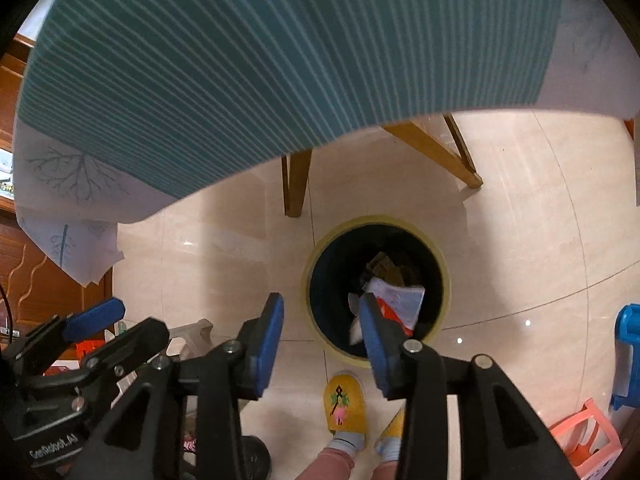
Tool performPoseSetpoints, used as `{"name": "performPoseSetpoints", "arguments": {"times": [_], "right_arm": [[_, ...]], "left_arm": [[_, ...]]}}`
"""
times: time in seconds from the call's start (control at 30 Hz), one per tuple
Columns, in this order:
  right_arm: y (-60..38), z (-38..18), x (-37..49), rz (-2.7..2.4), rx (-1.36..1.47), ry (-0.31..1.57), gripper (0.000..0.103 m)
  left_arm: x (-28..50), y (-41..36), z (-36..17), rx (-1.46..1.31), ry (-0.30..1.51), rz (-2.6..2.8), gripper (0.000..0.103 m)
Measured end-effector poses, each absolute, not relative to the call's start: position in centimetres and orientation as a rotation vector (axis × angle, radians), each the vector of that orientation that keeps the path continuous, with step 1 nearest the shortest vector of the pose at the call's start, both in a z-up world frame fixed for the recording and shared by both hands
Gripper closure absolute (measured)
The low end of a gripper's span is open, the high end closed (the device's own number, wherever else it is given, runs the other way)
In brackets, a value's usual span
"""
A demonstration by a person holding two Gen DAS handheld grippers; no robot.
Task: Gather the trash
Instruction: 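Raise both tools back toward the table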
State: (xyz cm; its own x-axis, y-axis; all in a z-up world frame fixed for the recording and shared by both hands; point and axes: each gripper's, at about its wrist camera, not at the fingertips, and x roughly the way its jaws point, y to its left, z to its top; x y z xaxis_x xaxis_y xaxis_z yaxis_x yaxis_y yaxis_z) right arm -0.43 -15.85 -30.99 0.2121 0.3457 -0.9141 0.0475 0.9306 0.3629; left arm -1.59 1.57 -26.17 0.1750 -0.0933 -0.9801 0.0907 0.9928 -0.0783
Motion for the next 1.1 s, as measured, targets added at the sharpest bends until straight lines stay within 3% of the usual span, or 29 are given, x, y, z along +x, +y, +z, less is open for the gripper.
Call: {"name": "performPoseSetpoints", "arguments": {"times": [0.3,0.57,1.1], "right_arm": [[-15.4,-27.9,-0.5,0.181,0.341,1.329,0.059],[-15.8,-23.5,-2.5,0.184,0.325,1.336,0.057],[-17.2,-9.5,-4.9,0.089,0.365,1.194,0.056]], "left_arm": [[-1.9,2.2,-22.7,0.0,1.383,-0.125,0.034],[-2.5,2.1,-18.0,0.043,1.365,-0.156,0.027],[-1.0,1.5,-3.3,0.101,1.123,-0.31,0.021]]}}
